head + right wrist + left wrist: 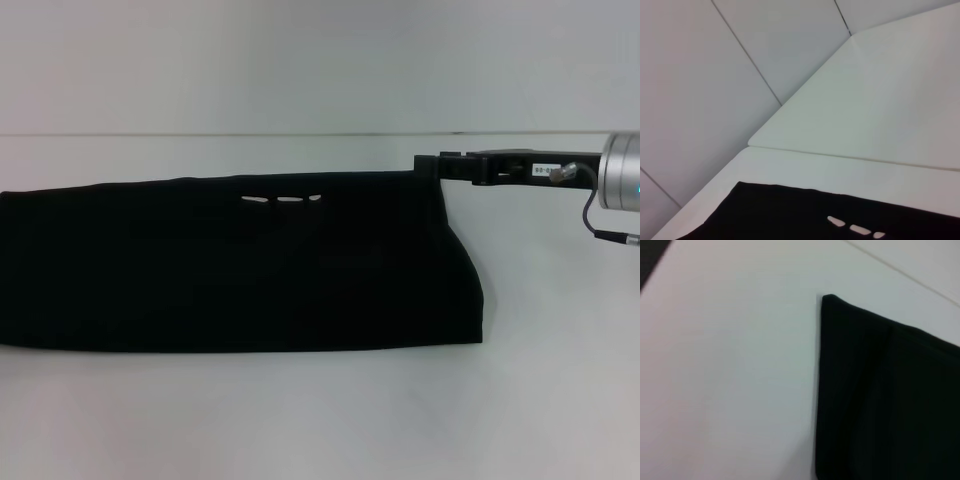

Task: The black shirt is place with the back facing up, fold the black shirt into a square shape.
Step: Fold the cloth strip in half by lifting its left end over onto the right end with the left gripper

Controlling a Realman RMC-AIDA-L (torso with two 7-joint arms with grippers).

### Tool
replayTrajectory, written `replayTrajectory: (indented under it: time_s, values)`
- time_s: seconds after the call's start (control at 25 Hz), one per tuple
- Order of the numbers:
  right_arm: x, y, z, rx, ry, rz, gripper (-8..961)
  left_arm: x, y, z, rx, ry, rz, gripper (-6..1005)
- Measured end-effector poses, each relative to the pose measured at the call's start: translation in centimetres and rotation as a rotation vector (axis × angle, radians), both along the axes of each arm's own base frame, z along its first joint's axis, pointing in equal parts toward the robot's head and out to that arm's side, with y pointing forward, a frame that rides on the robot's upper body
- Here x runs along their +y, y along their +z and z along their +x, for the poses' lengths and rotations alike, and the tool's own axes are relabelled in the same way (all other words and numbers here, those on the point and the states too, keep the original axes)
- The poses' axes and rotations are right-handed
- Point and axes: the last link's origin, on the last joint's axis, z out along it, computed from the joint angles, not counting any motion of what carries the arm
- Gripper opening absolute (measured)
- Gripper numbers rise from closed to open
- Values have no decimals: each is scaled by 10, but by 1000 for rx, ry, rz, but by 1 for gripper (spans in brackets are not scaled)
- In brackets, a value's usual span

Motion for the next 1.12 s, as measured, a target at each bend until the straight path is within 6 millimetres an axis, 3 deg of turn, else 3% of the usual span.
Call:
replayTrajectory:
  time_s: [0.2, 0.4, 0.48, 0.6, 0.72, 0.84, 0.96, 1.12]
  values:
    - [2, 2, 1, -6, -2, 19, 602, 12, -1, 16, -31, -51, -24, 115]
    - [3, 12, 17, -37, -39, 66, 602, 48, -21, 72, -152, -212, -112, 128]
    - [3, 19, 28, -57, -63, 96, 602, 65, -38, 106, -212, -303, -176, 133]
    - [0, 32, 43, -83, -86, 139, 602, 85, -79, 173, -331, -472, -295, 140]
    - [-4, 51, 61, -98, -123, 190, 602, 90, -125, 232, -414, -599, -384, 148]
    - [-10, 68, 76, -91, -157, 221, 602, 88, -164, 267, -443, -651, -401, 155]
    - [-15, 76, 85, -88, -172, 226, 601, 84, -196, 271, -483, -630, -370, 163]
    - [-18, 80, 90, -94, -182, 230, 599, 63, -232, 252, -626, -581, -285, 173]
